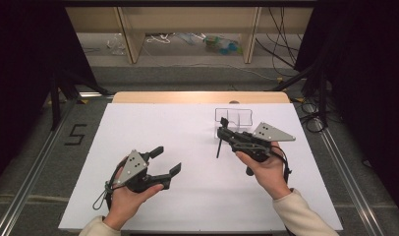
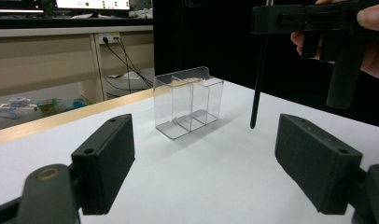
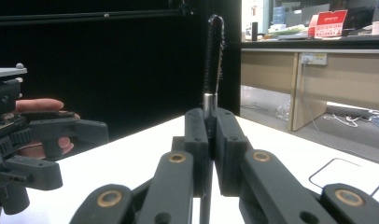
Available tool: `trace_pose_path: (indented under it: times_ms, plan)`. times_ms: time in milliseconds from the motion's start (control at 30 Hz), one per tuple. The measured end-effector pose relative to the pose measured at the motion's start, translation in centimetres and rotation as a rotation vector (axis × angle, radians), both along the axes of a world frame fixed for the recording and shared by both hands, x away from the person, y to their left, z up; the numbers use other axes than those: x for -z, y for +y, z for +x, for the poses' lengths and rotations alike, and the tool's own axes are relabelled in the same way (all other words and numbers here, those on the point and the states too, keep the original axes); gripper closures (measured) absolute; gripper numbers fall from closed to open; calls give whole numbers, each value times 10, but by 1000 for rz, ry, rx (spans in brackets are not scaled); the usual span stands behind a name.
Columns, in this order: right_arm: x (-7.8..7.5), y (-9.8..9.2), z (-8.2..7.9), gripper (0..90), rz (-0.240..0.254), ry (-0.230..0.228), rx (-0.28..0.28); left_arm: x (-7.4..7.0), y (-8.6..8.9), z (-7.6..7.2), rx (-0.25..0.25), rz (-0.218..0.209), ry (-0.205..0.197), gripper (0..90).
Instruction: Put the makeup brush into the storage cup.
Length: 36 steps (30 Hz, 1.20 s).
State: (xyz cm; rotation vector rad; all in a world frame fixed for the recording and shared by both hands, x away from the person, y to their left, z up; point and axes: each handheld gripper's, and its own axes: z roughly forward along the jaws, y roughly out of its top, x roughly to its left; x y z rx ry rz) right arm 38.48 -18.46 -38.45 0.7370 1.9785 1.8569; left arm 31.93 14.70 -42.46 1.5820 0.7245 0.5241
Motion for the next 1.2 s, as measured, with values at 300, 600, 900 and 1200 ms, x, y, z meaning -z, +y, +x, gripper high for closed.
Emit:
trace_pose_path:
  times_ms: [300,600,900,1200]
  plan:
    - [-2,-4,2,855,-6,-1,10,-1,6,-2,-15,-1,-3,201]
    - [-5,-6,8,855,-4,-9,29,-1,6,-3,-15,-5,-5,201]
    - [-7,-9,12,855,-5,-12,46,-2,9,-3,-23,-10,-8,201]
    - [-12,-16,13,855,-3,-29,67,-4,11,-3,-32,-18,-12,201]
